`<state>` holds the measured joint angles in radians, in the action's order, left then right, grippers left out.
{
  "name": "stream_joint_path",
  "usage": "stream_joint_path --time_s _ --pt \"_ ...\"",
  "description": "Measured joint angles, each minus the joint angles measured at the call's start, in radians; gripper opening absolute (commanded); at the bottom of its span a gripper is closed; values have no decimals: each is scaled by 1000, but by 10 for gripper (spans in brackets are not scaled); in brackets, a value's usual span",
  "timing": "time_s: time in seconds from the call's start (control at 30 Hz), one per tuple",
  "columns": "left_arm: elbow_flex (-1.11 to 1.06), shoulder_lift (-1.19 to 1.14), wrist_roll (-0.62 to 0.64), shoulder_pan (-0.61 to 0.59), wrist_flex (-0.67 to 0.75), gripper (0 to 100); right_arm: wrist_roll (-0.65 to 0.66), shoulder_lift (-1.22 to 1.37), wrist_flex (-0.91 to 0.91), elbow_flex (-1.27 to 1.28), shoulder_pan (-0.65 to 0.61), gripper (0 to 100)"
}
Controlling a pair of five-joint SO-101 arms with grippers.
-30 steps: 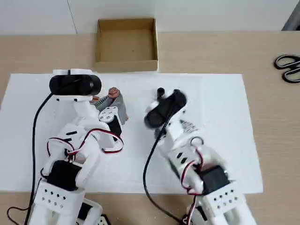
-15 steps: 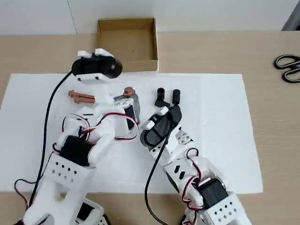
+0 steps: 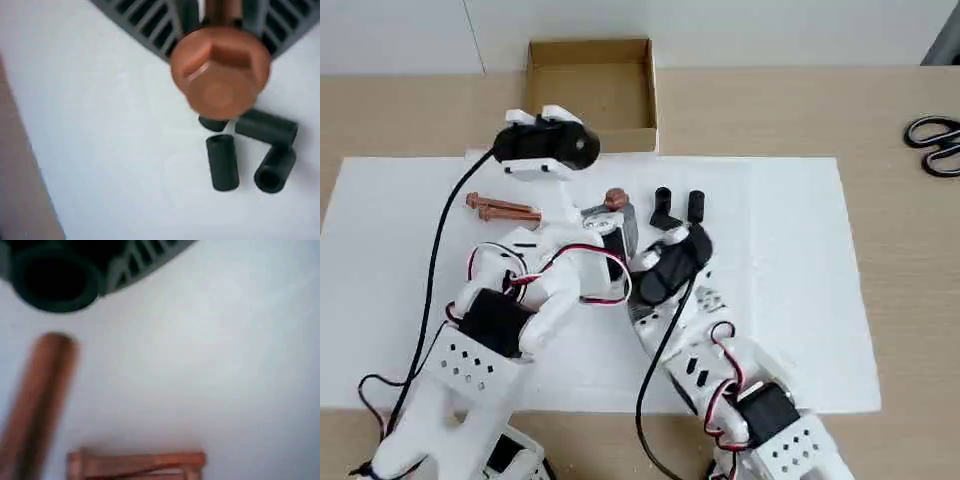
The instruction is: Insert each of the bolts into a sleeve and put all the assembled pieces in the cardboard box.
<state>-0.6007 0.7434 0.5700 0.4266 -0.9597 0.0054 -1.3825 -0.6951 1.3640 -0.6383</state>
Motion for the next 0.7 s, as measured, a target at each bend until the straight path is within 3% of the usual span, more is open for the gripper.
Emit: stream_joint_path --time_s 0.7 --pt "-44 0 6 -2 5 7 -2 -8 44 29 -21 4"
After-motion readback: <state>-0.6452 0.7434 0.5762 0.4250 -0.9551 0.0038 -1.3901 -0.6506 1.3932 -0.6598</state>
